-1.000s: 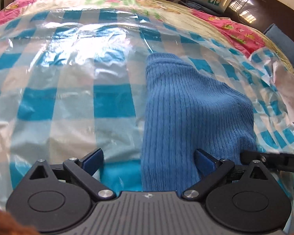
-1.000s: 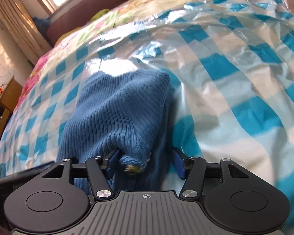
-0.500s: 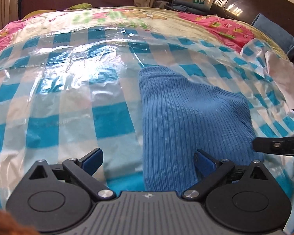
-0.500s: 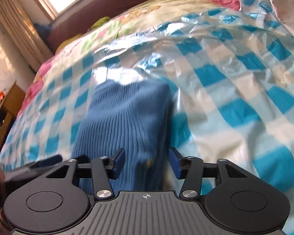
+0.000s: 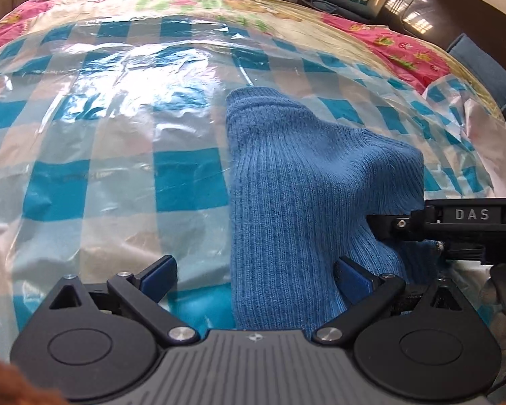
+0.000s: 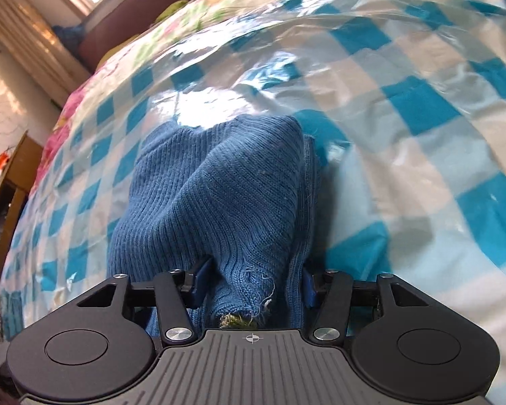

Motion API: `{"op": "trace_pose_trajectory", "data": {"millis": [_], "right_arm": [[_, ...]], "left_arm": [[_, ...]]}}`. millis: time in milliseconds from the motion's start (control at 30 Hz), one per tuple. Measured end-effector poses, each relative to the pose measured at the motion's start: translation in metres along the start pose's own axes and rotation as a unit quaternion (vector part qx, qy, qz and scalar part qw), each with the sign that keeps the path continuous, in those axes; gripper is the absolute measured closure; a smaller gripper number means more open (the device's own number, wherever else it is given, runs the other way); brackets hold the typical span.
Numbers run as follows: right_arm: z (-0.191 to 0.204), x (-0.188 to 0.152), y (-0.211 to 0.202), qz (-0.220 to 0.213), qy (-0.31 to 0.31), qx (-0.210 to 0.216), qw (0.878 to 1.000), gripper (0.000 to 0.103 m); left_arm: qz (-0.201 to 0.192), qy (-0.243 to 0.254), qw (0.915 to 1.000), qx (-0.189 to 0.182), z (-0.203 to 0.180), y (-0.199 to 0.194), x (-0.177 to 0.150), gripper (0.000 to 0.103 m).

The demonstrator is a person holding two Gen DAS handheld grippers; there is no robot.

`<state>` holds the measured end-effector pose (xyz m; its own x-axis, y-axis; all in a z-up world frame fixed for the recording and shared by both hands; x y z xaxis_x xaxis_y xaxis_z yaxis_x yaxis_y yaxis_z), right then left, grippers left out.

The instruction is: Fold small clothes

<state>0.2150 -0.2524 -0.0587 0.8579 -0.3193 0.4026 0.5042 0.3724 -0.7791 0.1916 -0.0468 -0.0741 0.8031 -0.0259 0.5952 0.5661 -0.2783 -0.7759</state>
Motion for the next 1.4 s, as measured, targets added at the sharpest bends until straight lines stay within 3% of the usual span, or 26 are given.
{"op": "trace_pose_trajectory", "data": {"millis": [233, 533, 933, 1400], "right_arm": [[-0.019, -0.024, -0.045, -0.022, 0.003, -0.02, 1.0, 0.057], [0.018, -0.067, -0.1, -0.099, -0.057, -0.051, 0.992, 0.051], [0.022, -0.106, -0.097, -0.086, -0.055, -0.062, 0.993, 0.047], [0.02, -0.124, -0.099, -0.083, -0.055, -0.067, 0.993, 0.046]], "left_arm": [[0.001, 0.019, 0.9997, 0.018, -0.01, -0.008, -0.005, 0.0], [-0.014, 0.056, 0.9949, 0.082, -0.019, -0.038, -0.013, 0.0], [-0.011, 0.063, 0.9927, 0.103, -0.027, -0.064, -0.043, 0.0], [-0.007, 0.067, 0.9926, 0.101, -0.034, -0.074, -0.061, 0.0]]}}
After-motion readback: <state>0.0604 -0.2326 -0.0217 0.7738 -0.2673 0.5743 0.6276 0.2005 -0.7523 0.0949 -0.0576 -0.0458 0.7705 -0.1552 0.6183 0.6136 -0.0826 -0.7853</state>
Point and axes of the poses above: each gripper's, at about its wrist camera, not at the fingertips, and y roughly the way its jaws point, z to its left, x to its top, the point moved 5 cm from there along y, roughly the way its jaws point, and after that the axes turned 6 degrees about y, right-handed, at the moved point
